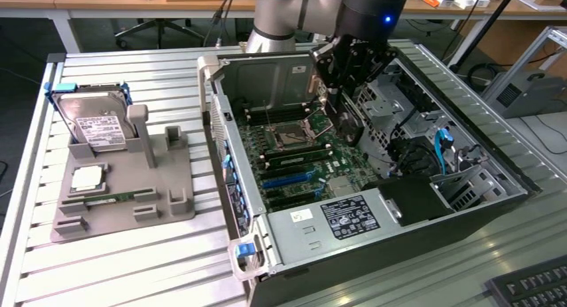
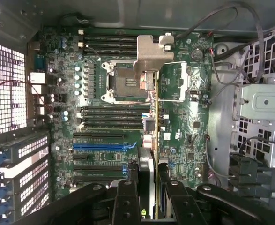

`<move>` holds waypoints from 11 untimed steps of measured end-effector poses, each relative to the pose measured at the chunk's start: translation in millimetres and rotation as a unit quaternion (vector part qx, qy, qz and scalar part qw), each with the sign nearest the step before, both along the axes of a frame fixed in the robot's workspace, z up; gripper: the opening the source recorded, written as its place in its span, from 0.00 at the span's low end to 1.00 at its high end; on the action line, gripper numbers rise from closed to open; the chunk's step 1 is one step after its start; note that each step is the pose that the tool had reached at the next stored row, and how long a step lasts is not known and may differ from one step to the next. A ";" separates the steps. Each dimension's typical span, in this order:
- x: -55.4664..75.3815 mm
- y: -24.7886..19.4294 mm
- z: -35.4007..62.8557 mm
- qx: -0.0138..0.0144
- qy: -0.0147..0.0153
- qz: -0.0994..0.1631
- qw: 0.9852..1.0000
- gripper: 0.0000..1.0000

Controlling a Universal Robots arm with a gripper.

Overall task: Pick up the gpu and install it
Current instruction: 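Insert the gpu into the slot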

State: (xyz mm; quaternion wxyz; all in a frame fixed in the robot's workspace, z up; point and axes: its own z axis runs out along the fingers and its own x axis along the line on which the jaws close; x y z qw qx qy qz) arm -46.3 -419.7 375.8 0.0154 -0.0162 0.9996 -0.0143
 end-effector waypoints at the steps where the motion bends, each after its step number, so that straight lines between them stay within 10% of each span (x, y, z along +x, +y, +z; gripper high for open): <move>1: 0.0 0.0 0.0 0.000 0.000 0.002 1.000 0.27; 11: 0.0 0.0 0.0 0.000 0.000 0.026 1.000 0.27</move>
